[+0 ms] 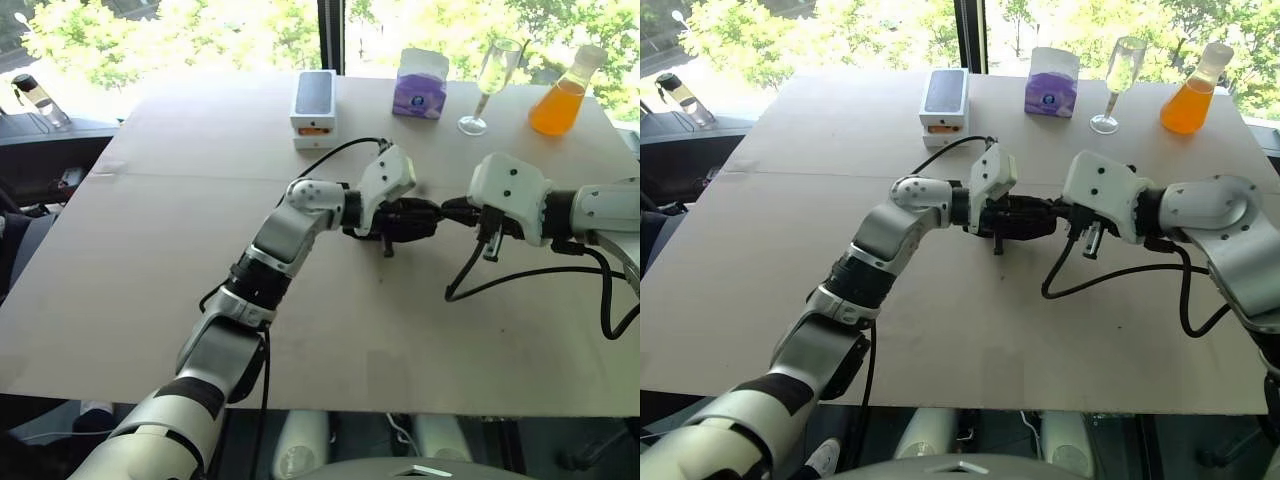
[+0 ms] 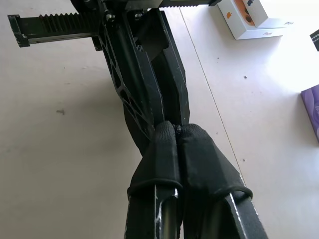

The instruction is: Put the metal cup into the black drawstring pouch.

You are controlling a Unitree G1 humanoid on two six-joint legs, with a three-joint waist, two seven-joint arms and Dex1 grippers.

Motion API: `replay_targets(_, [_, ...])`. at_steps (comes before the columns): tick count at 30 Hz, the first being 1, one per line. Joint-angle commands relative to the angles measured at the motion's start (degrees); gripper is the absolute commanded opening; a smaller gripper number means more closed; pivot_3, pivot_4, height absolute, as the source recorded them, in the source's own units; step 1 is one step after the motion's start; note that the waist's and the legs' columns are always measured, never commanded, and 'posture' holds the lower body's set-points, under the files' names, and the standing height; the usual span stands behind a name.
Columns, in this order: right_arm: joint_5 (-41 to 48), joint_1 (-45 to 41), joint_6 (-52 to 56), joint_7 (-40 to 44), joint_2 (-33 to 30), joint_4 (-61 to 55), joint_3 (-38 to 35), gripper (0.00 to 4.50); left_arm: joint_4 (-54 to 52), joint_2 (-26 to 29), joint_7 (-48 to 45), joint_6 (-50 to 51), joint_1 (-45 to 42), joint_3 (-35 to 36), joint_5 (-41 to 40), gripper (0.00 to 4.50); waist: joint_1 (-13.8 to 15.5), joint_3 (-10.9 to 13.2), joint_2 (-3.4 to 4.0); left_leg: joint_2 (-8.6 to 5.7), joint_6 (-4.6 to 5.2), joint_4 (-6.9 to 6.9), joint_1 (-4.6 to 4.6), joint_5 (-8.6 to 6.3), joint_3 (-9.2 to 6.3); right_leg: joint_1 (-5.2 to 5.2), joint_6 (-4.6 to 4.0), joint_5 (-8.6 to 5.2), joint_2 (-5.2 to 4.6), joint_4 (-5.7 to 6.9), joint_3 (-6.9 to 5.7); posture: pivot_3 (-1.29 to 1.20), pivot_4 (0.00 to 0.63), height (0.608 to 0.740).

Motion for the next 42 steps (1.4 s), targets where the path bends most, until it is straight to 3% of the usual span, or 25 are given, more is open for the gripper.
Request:
replay_targets(1, [7.34,-3.49,6.76,-6.56,8.29,0.47,-10.59,0.00,1.39,-0.27,-0.50,-2.59,-2.22,0.63,1.61,0.02,-0.04,0.00,0.00,0.00,0.00,0.01,0.00,0.00,0.00,0.00,0.00,0.00,0.00,0.01,-0.01,0.00,0.150,0.737])
replay_targets(6, [19.64,-10.13,14.21,-17.35,22.48,4.63,-26.93,0.00,7.09,0.49,-0.02,-3.52,-2.94,1.92,3.41,0.02,0.03,0.00,0.01,0.00,0.00,0.04,0.00,0.00,0.00,0.00,-0.02,0.01,0.00,0.08,-0.01,0.00,0.150,0.737])
replay_targets(12, [24.05,-17.18,14.59,-26.71,27.40,8.66,-32.38,0.00,12.50,1.93,-0.20,-2.89,-5.68,6.24,2.79,0.02,-0.03,-0.01,0.05,-0.02,0.01,0.03,0.00,0.00,0.04,-0.02,-0.01,0.02,0.00,0.12,0.00,0.00,0.150,0.737])
replay_targets(23, [23.84,-21.35,5.39,-37.41,28.18,15.42,-36.00,0.00,14.79,3.47,0.39,0.50,-4.70,7.38,3.35,0.02,-0.17,-0.01,0.06,-0.02,0.04,-0.04,-0.01,-0.02,0.19,-0.10,-0.01,0.02,0.01,0.13,0.10,0.00,0.150,0.737])
replay_targets(31, [16.21,-23.08,-7.65,-45.41,24.56,24.39,-38.25,0.00,12.72,6.46,2.02,2.51,0.62,8.11,4.10,0.02,-0.07,-0.03,0.28,-0.02,0.05,-0.12,-0.03,-0.03,0.33,-0.22,0.00,0.01,-0.01,0.13,0.22,0.00,0.150,0.737])
replay_targets(35, [13.81,-21.26,-10.28,-44.37,22.59,26.41,-36.92,0.00,11.95,7.69,1.97,2.38,1.92,8.12,5.14,0.02,-0.28,-0.03,0.28,0.00,0.05,-0.15,-0.05,-0.02,0.48,-0.28,0.00,0.01,0.01,0.13,0.26,0.00,0.150,0.737])
replay_targets(42, [16.51,-9.78,-3.99,-33.96,20.98,17.11,-25.67,0.00,8.87,5.95,2.67,4.09,1.24,13.02,0.67,0.02,-0.77,-0.03,0.29,0.06,0.05,-0.13,0.04,-0.02,0.75,-0.38,-0.01,0.02,0.03,0.31,0.57,0.00,0.150,0.737])
